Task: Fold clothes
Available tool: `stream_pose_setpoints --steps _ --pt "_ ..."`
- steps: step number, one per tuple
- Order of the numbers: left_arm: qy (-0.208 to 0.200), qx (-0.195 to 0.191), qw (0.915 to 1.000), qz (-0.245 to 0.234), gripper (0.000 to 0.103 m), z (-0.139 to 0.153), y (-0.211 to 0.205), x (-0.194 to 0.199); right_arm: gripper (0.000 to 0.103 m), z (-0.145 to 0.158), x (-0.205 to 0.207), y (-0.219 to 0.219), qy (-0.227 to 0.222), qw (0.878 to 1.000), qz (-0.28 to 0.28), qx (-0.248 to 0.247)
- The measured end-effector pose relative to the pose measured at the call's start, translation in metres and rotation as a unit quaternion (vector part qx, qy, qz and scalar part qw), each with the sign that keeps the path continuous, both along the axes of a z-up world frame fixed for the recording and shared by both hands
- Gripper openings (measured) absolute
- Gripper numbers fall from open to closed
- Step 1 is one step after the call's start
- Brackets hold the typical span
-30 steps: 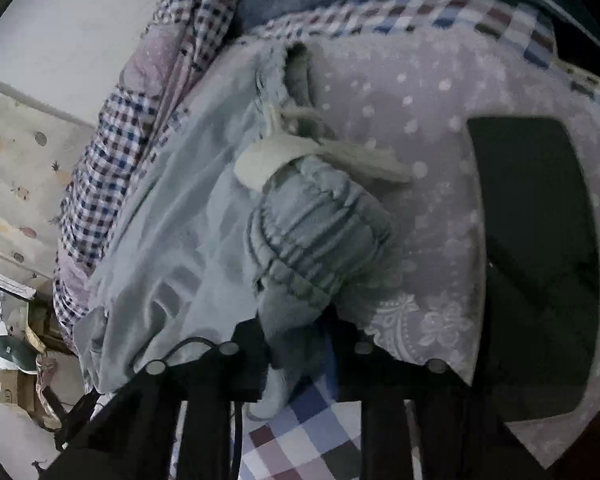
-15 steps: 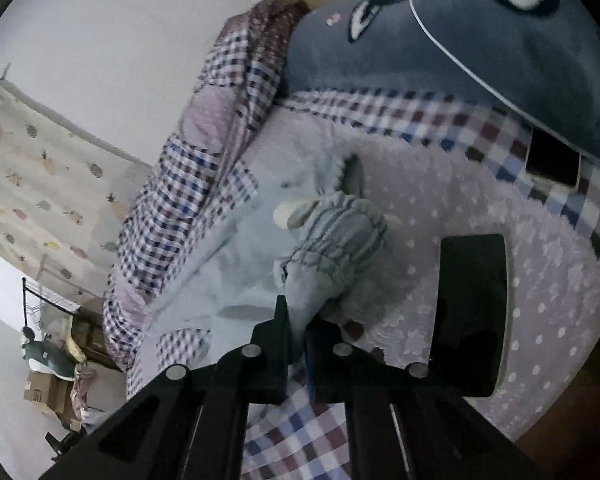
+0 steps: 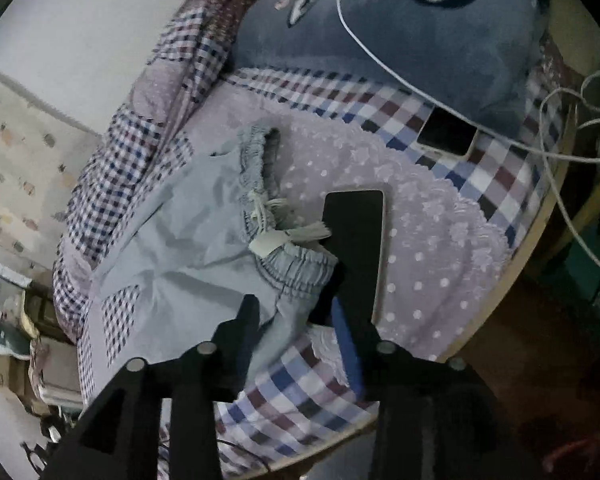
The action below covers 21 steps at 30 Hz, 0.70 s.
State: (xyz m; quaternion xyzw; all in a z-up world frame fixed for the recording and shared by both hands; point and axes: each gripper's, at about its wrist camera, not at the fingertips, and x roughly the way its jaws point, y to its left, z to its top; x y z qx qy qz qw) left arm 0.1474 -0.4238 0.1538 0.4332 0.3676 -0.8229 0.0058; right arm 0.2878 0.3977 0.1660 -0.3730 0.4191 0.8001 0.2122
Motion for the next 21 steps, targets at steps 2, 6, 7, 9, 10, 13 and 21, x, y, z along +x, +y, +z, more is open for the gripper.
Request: stream_pose_setpoints --steps 2,6,7,9,10,13,21 --pt "0.023 0.016 0.9995 0.010 0.080 0.001 -0.005 0.016 0.047 0.012 0.007 -0.011 0.014 1.000 0.011 0.015" --pt "0.052 0.041 0.9977 0.012 0.085 -0.007 -0.008 0.032 0.048 0.024 0.002 -0.040 0.040 0.997 0.051 0.033" --pt "0.047 0.047 0.9978 0.005 0.085 -0.016 -0.004 0.032 0.049 0.023 -0.001 -0.046 0.041 0.997 0.059 0.034" --pt "0.025 0.060 0.9979 -0.001 0.085 -0.036 0.007 0.029 0.049 0.018 -0.009 -0.062 0.041 0.996 0.078 0.030" --pt "0.014 0.067 0.9977 -0.004 0.085 -0.046 0.012 0.028 0.049 0.016 -0.013 -0.068 0.042 0.995 0.085 0.025" --pt "0.003 0.071 0.9975 0.005 0.085 -0.070 0.019 0.015 0.049 0.007 -0.022 -0.088 0.043 0.993 0.107 0.015" --pt "0.030 0.029 0.9961 0.078 0.084 -0.099 -0.004 -0.031 0.049 -0.016 -0.038 -0.120 0.017 0.990 0.140 0.007"
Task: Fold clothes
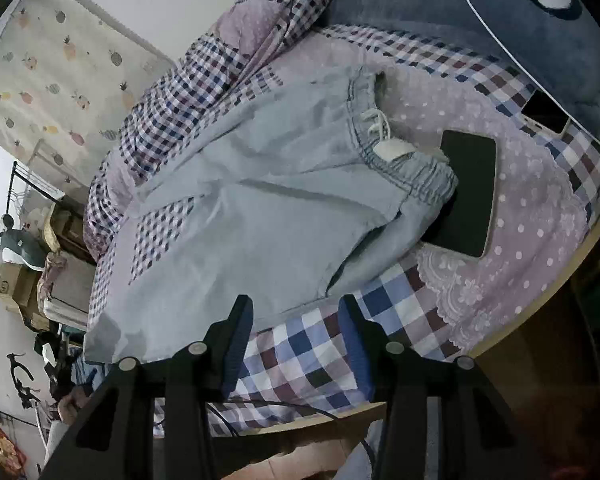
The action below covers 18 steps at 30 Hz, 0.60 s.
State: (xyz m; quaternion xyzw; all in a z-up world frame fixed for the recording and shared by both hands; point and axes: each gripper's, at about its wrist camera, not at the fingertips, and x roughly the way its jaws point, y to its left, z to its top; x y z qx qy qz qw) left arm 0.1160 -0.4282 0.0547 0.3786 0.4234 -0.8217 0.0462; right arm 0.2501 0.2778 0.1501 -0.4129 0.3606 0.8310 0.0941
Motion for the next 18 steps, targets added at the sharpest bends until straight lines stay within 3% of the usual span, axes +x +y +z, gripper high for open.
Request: stream_pose_setpoints --steps 2,4,5,6,7,10,12,13,15,16,18 --pt "0.011 0.025 0.9993 0.024 0.084 -0.009 -0.012 -0.008 0.049 -0.001 0.000 0.002 -0.004 1.000 -0.005 0.004" --pt "0.021 0.055 0.9972 0.045 0.076 -0.019 -0.023 -0.017 0.049 -0.001 0.000 0.005 -0.007 1.000 -0.016 0.007" --pt "0.018 0.063 0.9966 0.050 0.057 -0.023 -0.026 -0.021 0.049 0.000 0.000 0.007 -0.007 1.000 -0.021 0.009" --pt "0.006 0.067 0.9963 0.054 0.031 -0.026 -0.028 -0.027 0.049 0.001 0.000 0.008 -0.008 1.000 -0.026 0.010" --pt "-0.008 0.070 0.9958 0.059 0.021 -0.029 -0.030 -0.032 0.049 0.002 -0.001 0.009 -0.008 0.999 -0.030 0.011" --pt "-0.002 0.069 0.9964 0.050 0.013 -0.012 -0.029 -0.048 0.049 0.004 -0.001 0.012 -0.007 0.999 -0.036 0.016" --pt "0.054 0.007 0.9982 0.023 0.007 0.030 -0.015 -0.049 0.049 0.005 -0.001 0.015 -0.008 0.999 -0.038 0.018" --pt "0.112 -0.049 0.9925 0.000 0.007 0.060 0.000 -0.039 0.049 0.005 -0.001 0.016 -0.009 0.999 -0.039 0.020" --pt "0.224 -0.158 0.9606 -0.044 0.007 0.113 0.033 -0.011 0.049 0.004 0.000 0.018 -0.009 0.999 -0.043 0.020" --pt "0.225 -0.165 0.9592 -0.046 0.007 0.113 0.033 -0.006 0.049 0.003 0.000 0.018 -0.009 0.999 -0.045 0.019" --pt "0.202 -0.158 0.9657 -0.040 0.007 0.100 0.026 -0.001 0.049 0.001 0.001 0.020 -0.009 0.999 -0.046 0.016"
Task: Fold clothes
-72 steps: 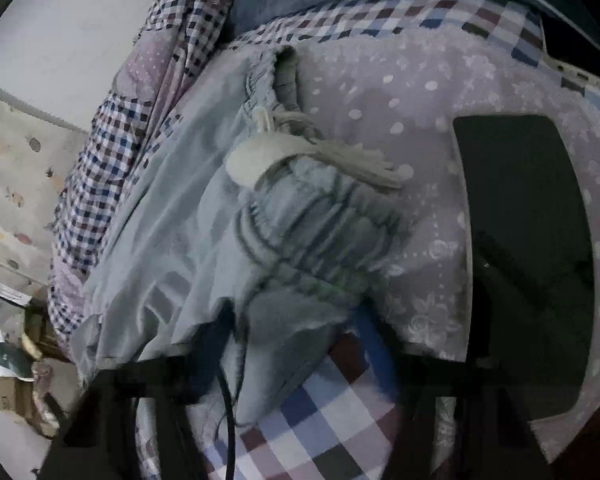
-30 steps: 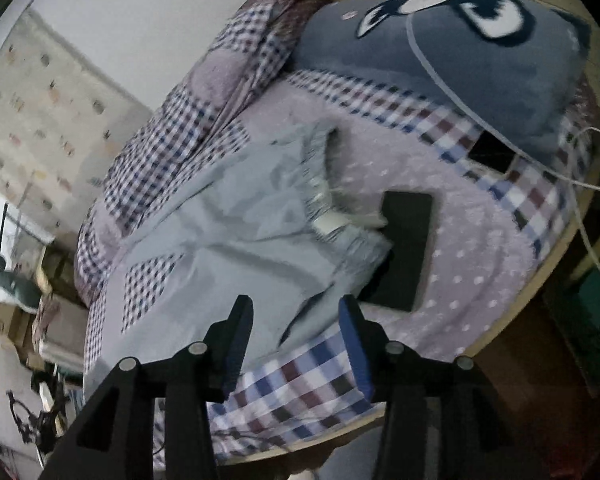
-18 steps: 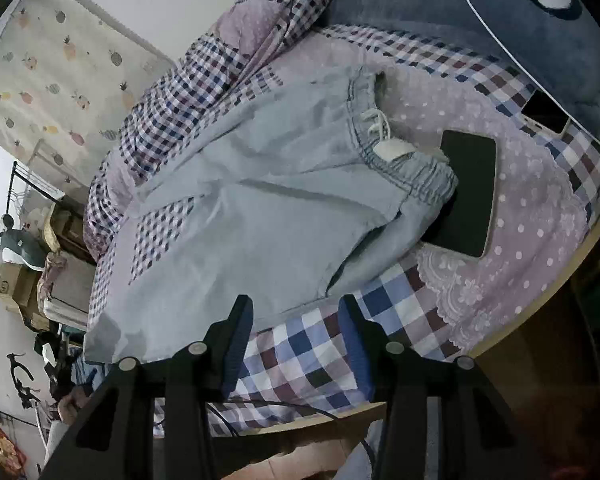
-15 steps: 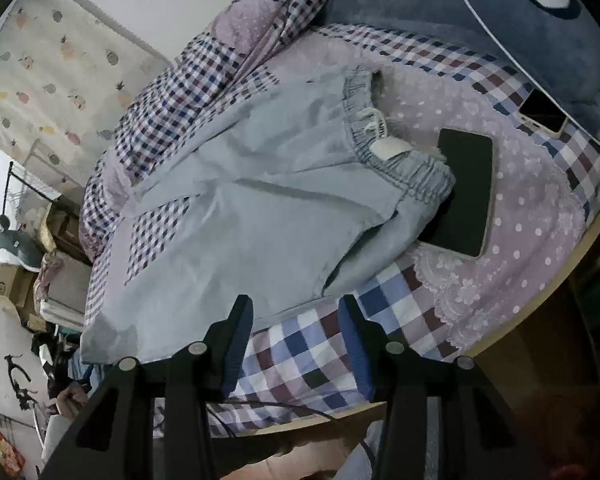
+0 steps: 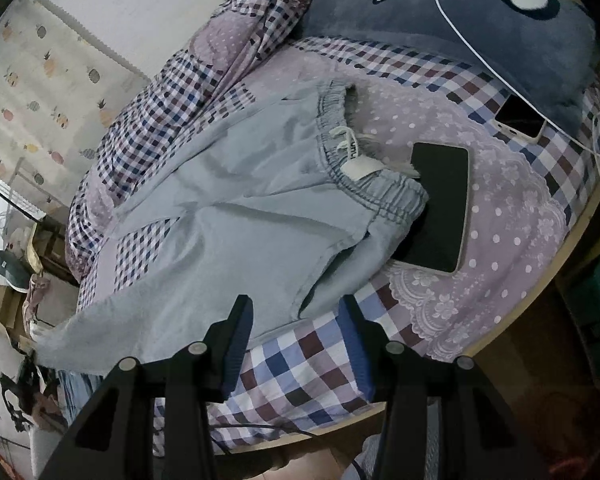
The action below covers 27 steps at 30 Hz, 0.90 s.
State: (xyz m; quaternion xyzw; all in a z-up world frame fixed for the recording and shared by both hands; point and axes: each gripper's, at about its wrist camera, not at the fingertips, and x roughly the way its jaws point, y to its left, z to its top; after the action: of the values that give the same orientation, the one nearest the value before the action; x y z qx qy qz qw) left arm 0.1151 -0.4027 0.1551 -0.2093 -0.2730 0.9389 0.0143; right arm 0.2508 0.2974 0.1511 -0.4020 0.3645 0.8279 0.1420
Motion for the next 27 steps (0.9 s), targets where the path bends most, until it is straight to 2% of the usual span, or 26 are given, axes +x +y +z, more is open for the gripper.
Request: stream_pose_setpoints --steps 3,5,8,10,11,12,14,15,16,17,18,19,20,21,23,25,27 --pt "-0.098 0.039 0.9942 0.019 0.007 -0.058 -0.025 0.008 0.049 -0.001 0.001 0.000 0.000 1.000 0.003 -0.001" --pt "-0.139 0.071 0.9878 0.009 0.007 -0.091 -0.031 0.018 0.049 -0.002 0.002 0.001 -0.002 1.000 0.006 0.001" --pt "-0.143 0.101 0.9845 -0.003 0.008 -0.112 -0.028 0.035 0.049 -0.003 0.004 0.005 -0.005 1.000 0.001 0.001" --pt "-0.144 0.104 0.9841 0.001 0.012 -0.113 -0.029 0.035 0.049 -0.004 0.003 0.006 -0.005 1.000 -0.001 -0.002" --pt "-0.144 0.105 0.9840 0.003 0.024 -0.112 -0.029 0.034 0.049 -0.004 0.003 0.005 -0.004 1.000 -0.002 -0.004" --pt "-0.148 0.101 0.9837 0.008 0.046 -0.111 -0.030 0.029 0.049 -0.003 0.002 0.003 -0.002 1.000 0.000 -0.005" --pt "-0.163 0.095 0.9817 0.026 0.065 -0.111 -0.031 0.019 0.049 -0.001 0.001 -0.002 0.001 1.000 0.009 -0.004" --pt "-0.172 0.093 0.9800 0.038 0.071 -0.112 -0.033 0.016 0.049 0.000 0.000 -0.005 0.002 1.000 0.013 -0.003" --pt "-0.180 0.091 0.9781 0.050 0.073 -0.113 -0.035 0.013 0.049 0.001 0.001 -0.006 0.004 1.000 0.014 -0.002" --pt "-0.181 0.102 0.9761 0.063 0.071 -0.114 -0.038 0.010 0.049 0.002 0.002 -0.008 0.005 1.000 0.016 -0.001" --pt "-0.179 0.117 0.9739 0.077 0.065 -0.116 -0.040 0.008 0.049 0.003 0.002 -0.009 0.005 1.000 0.016 0.000" --pt "-0.177 0.131 0.9713 0.090 0.054 -0.117 -0.043 0.006 0.049 0.004 0.004 -0.009 0.005 1.000 0.015 0.000" --pt "-0.179 0.142 0.9683 0.100 0.030 -0.115 -0.045 0.005 0.049 0.005 0.005 -0.008 0.004 1.000 0.013 0.001" --pt "-0.180 0.156 0.9661 0.100 0.022 -0.110 -0.046 -0.001 0.049 0.006 0.007 -0.007 0.004 1.000 0.011 0.002" --pt "-0.152 0.126 0.9785 0.060 0.015 -0.078 -0.028 -0.018 0.049 0.008 0.010 -0.004 0.004 1.000 0.006 0.005" --pt "-0.119 0.088 0.9888 0.016 0.015 -0.044 -0.006 -0.034 0.049 0.010 0.012 -0.001 0.006 1.000 0.000 0.005" --pt "-0.082 -0.007 0.9956 -0.045 0.014 -0.003 0.031 -0.039 0.049 0.013 0.012 0.000 0.010 1.000 -0.003 0.005"
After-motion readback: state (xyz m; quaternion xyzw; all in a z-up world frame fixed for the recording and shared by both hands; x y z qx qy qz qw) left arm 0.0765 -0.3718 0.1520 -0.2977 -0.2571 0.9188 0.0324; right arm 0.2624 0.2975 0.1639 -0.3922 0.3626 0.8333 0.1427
